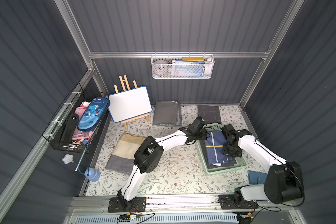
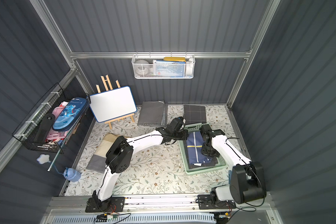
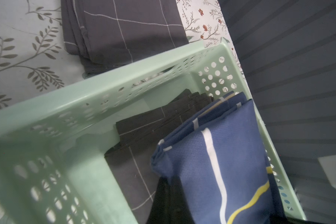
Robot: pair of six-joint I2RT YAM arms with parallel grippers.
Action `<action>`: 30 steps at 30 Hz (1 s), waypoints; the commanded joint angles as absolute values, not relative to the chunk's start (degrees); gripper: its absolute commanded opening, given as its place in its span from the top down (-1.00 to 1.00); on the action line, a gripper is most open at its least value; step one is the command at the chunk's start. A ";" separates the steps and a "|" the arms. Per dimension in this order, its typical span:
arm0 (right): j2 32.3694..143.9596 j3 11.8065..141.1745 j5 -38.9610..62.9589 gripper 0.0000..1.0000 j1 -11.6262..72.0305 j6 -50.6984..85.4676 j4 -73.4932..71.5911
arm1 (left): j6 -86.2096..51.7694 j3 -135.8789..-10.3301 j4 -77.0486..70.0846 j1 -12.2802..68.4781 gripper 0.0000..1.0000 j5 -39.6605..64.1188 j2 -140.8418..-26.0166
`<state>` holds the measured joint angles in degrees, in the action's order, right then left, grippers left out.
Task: Put the folded pillowcase in the basket
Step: Place the pillowcase in the basket.
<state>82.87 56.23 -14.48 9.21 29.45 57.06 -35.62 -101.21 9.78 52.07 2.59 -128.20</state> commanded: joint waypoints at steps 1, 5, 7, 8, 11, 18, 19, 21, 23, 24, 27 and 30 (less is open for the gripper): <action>86.26 55.02 -13.35 1.00 8.79 29.08 55.01 | -34.84 -103.01 14.42 51.44 1.00 2.30 -131.08; 89.92 54.23 -13.32 1.00 8.19 29.09 53.08 | -35.70 -101.50 14.57 51.42 1.00 2.20 -131.29; 90.95 55.17 -13.44 0.72 8.17 29.43 53.16 | -35.90 -100.35 14.51 51.42 1.00 1.00 -130.96; 91.21 55.59 -13.33 0.51 8.17 29.49 53.28 | -35.95 -100.44 15.02 51.25 1.00 0.64 -131.03; 90.84 56.77 -13.92 0.22 8.18 29.22 54.03 | -35.77 -101.59 16.60 51.24 0.87 0.45 -131.35; 86.73 58.00 -16.00 0.03 8.19 28.91 55.02 | -35.86 -104.36 18.83 51.24 -0.74 -2.91 -127.60; 86.14 58.17 -16.04 0.03 8.25 28.91 55.33 | -35.86 -104.51 18.94 51.27 -0.74 -3.19 -126.56; 84.52 58.30 -16.38 0.03 8.24 28.82 55.37 | -35.86 -104.54 18.95 51.26 -0.75 -3.55 -124.04; 82.82 58.45 -16.00 0.03 8.24 28.74 55.02 | -35.94 -104.62 18.73 51.24 -0.77 -3.80 -121.84; 82.22 58.65 -15.50 0.03 8.27 28.57 55.02 | -35.95 -104.64 18.60 51.29 -0.77 -3.68 -120.75; 80.28 59.73 -13.06 0.03 8.26 28.30 55.79 | -36.45 -105.00 18.98 51.24 -0.78 -3.95 -117.87; 77.47 60.27 -11.38 0.03 8.82 28.05 55.55 | -36.30 -104.34 19.46 51.26 -0.99 -4.56 -115.61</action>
